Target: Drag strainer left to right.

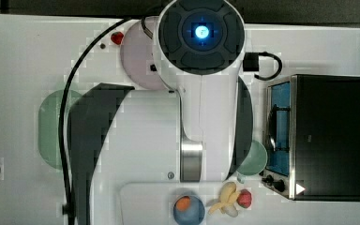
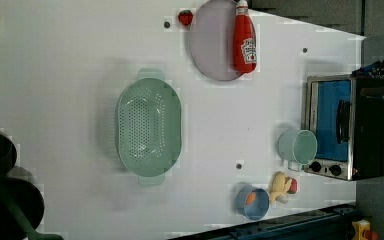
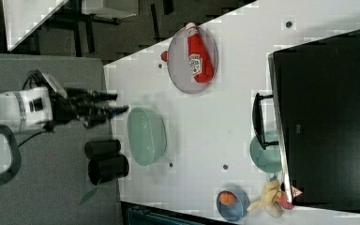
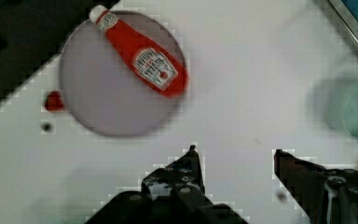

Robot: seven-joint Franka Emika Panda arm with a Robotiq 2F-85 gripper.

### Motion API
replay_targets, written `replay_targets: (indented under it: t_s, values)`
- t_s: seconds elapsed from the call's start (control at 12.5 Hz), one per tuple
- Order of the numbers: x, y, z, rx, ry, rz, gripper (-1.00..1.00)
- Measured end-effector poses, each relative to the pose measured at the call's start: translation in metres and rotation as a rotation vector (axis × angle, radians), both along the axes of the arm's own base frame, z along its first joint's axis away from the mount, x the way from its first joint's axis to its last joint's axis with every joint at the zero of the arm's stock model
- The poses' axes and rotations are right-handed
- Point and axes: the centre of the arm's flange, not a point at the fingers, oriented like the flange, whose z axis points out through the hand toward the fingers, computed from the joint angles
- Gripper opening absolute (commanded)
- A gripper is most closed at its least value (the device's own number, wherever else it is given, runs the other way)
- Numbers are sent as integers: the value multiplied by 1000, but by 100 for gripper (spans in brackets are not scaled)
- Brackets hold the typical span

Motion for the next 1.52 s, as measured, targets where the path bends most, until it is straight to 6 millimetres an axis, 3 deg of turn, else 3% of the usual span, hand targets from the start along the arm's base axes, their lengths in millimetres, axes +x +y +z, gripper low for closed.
replay_targets:
  t_s: [0.08,0.16,0.24,0.32,0.4,0.56,0.72,0.8,0.96,1.2,1.36,1.52]
  values:
    - [-42,-5,-6,-2,122,-38,59]
    - [-85,-13,1,0,207,-68,81]
    - [-116,-22,19,10,216,-92,100]
    - [-135,-32,49,-1,165,-116,100]
    - [-147,-37,81,-15,77,-129,100]
    - [-162,-23,124,7,-49,-113,100]
    - [-153,19,135,2,-92,-60,100]
    - [-139,54,129,-7,-103,-17,100]
    - [-110,146,82,-30,-88,56,100]
    - [-104,257,-35,-65,56,67,100]
    - [-110,311,-98,-46,106,-21,100]
    - [-116,349,-139,-26,124,-162,100]
